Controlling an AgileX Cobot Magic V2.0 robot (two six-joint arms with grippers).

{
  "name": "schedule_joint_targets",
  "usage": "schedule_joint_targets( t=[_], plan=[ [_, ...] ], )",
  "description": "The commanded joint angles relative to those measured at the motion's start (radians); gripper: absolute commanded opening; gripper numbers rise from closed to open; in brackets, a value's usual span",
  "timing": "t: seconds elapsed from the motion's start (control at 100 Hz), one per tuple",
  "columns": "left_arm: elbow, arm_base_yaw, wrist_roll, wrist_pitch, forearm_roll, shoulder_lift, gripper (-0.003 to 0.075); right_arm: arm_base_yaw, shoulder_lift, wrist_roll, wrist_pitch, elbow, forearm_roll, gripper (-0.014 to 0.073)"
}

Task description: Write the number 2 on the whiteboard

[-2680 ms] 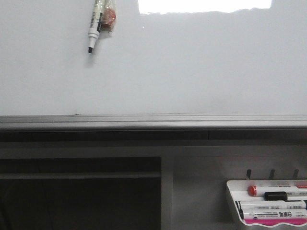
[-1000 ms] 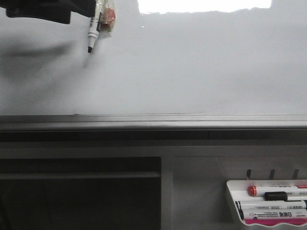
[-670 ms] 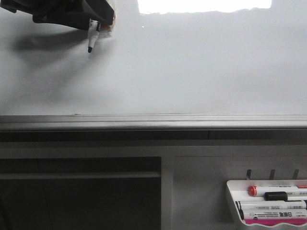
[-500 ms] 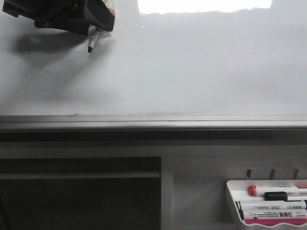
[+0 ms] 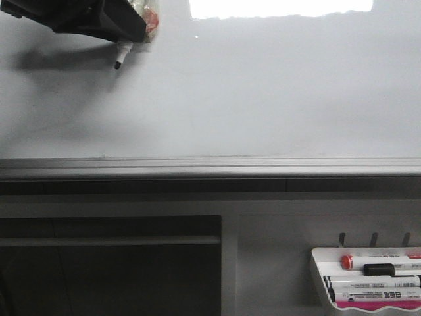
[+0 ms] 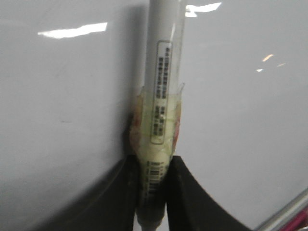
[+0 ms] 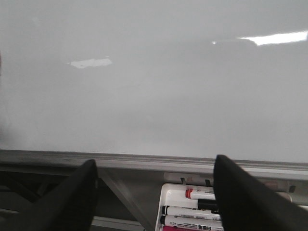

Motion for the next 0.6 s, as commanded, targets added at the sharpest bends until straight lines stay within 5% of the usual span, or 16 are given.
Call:
schedule_joint_targets(
  t=[0.0,0.31,0.59],
  plan=[
    [-0.037,-0.011,0.001,0.069,0.063,-0.071,-0.0020,0.004,0.017,-0.023,-0.030,-0.044,0.025,0.0445],
    [-0.041,-0.157,-0.001,0.365,0.365,-0.109,-0.0020,0.075,0.209,-0.507,0.208,-0.194,0.474,0.0445],
    [-0.041,-0.294,-0.011,0.366,0.519,-0.107,-0.0020,0.084,0.416,-0.554,0.409,-0.396,0.496,0.0445]
  ],
)
